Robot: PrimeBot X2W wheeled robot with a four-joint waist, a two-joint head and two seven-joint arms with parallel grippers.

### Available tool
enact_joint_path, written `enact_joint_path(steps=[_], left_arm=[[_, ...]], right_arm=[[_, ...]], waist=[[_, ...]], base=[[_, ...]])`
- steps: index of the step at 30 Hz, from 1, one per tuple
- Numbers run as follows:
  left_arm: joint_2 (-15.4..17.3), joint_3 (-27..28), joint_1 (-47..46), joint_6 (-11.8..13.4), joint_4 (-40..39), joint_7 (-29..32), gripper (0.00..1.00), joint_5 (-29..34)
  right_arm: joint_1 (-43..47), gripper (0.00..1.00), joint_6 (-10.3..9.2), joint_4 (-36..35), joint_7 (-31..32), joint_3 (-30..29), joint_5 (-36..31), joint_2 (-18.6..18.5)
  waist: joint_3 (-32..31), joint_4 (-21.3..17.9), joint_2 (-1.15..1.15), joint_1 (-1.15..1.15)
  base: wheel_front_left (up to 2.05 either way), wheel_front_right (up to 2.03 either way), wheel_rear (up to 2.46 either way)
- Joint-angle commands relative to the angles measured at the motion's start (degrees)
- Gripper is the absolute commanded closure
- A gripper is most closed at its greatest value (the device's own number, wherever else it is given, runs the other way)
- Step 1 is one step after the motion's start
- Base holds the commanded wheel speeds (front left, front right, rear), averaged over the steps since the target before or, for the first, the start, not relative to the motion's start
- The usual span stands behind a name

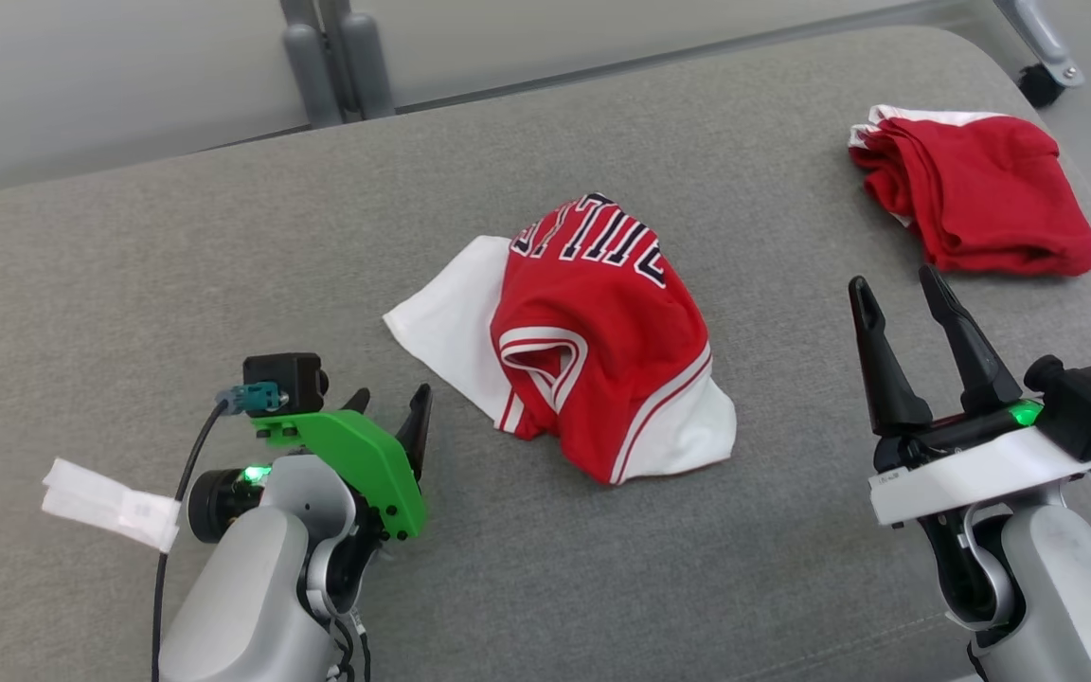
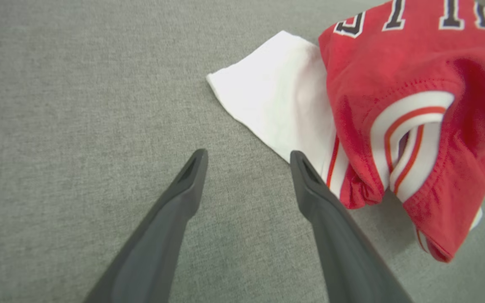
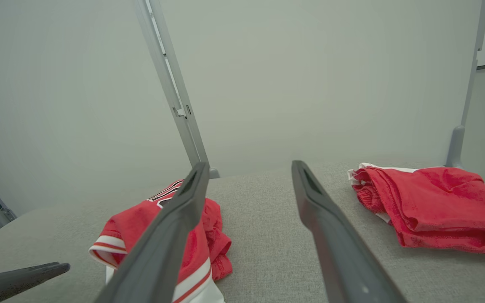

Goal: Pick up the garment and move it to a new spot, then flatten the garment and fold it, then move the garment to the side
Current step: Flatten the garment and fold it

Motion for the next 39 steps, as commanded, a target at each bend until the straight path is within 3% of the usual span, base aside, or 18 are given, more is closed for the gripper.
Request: enact_joint_path(steps=[1, 12, 13, 14, 15, 19, 25, 32, 39], left_arm=[[-0.08, -0.11, -2.00, -0.52, 1.78, 0.69, 0.00, -0.54], [-2.05, -2.49, -7.67, -2.37, 13.89, 2.18, 0.00, -2.67], [-2.18, -2.67, -8.02, -2.54, 14.49, 2.03, 0.17, -2.87], [-2.26, -2.87, -8.45, -2.96, 14.98, 1.56, 0.90, -3.07], [-2.34, -3.02, -8.74, -3.18, 15.24, 1.07, 1.00, -3.15], [-2.15, -3.32, -9.81, -3.55, 15.22, -1.51, 1.00, -2.75], [1.90, -2.31, -9.45, -3.50, 9.67, -4.01, 1.00, -1.71], [13.16, -0.04, -12.71, -4.14, 0.42, 3.88, 1.00, -1.40], [24.43, 1.75, -19.94, -5.24, 1.31, 10.41, 1.00, 0.36]], right_arm=[[-0.85, 0.00, -0.02, 0.14, -0.14, 0.12, 0.05, 0.41], [-1.91, 0.00, -0.02, 0.35, -0.14, 0.51, 0.00, 2.00], [-1.90, 0.00, -0.02, 0.38, -0.14, 0.50, -0.04, 2.04], [-1.87, 0.00, -0.02, 0.39, -0.14, 0.40, -0.06, 2.07], [-1.82, 0.00, -0.02, 0.40, -0.14, 0.22, -0.09, 2.07], [-1.04, 0.00, -0.02, 0.64, -0.14, -0.36, -0.51, 2.02], [0.35, 0.00, -0.02, 0.08, -0.14, -1.57, -0.69, 1.97], [0.19, 0.00, -0.02, -1.18, -0.14, -1.82, -0.92, 2.75], [-2.86, 0.00, -0.02, -1.75, -0.14, -0.49, -0.31, 4.00]], waist=[[3.41, -4.01, 0.00, 0.00], [5.24, -7.94, 0.00, 0.00], [5.24, -8.02, 0.00, 0.00], [5.20, -8.02, 0.00, 0.00], [5.12, -7.93, 0.00, 0.00], [4.01, -6.97, 0.00, 0.00], [2.16, -5.08, 0.00, 0.00], [4.08, -4.41, 0.00, 0.00], [10.26, -7.27, 0.00, 0.00]], base=[[0.00, 0.00, 0.00], [0.00, 0.00, 0.00], [0.00, 0.00, 0.00], [0.00, 0.00, 0.00], [0.00, 0.00, 0.00], [0.00, 0.00, 0.00], [0.00, 0.00, 0.00], [0.00, 0.00, 0.00], [0.00, 0.00, 0.00]])
